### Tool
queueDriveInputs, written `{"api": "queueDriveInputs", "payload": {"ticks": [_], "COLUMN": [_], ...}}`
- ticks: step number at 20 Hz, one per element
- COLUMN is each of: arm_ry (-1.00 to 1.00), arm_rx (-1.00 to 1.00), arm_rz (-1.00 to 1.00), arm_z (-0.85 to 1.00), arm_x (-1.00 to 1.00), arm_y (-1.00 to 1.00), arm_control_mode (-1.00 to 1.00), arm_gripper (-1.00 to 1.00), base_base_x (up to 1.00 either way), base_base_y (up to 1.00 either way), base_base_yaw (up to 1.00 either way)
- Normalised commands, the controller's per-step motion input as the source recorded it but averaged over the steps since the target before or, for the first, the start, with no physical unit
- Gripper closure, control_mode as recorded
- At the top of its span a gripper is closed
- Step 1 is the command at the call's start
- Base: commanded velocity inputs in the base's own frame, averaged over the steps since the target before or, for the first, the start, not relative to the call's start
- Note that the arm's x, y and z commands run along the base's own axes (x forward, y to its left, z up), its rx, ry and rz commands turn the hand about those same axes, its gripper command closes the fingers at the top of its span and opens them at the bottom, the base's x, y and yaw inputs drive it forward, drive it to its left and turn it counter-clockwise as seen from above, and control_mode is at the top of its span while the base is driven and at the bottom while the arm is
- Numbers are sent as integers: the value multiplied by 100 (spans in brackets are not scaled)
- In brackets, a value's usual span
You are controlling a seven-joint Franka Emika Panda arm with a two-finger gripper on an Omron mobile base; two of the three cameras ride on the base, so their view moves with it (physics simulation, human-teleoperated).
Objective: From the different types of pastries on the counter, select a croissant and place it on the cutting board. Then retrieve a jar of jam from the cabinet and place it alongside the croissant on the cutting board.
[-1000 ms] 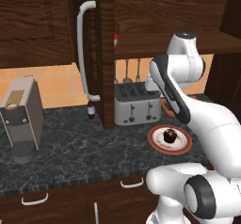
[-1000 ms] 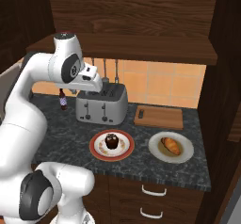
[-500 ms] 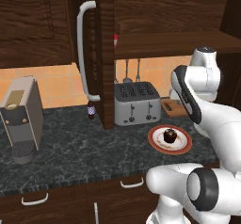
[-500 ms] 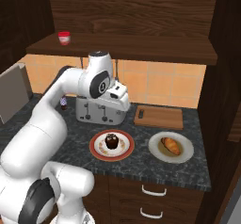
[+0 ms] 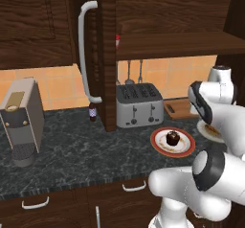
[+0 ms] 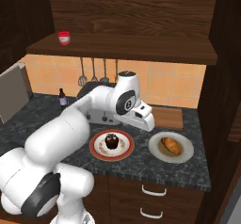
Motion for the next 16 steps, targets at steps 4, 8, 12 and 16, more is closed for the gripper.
{"api": "queueDriveInputs", "payload": {"ticks": [4,8,12,16], "arm_ry": [3,1,0,0], "arm_rx": [11,4,4,0], "arm_rz": [0,0,1,17], "arm_z": [-21,-25,-9,-28], "arm_x": [-1,0,0,29], "arm_y": [-100,-93,-76,-7], "arm_control_mode": [-100,-100,-100,-100], "arm_gripper": [-100,-100,-100,-100], "base_base_x": [0,0,0,0], "base_base_y": [0,0,0,0], "base_base_yaw": [0,0,0,0]}}
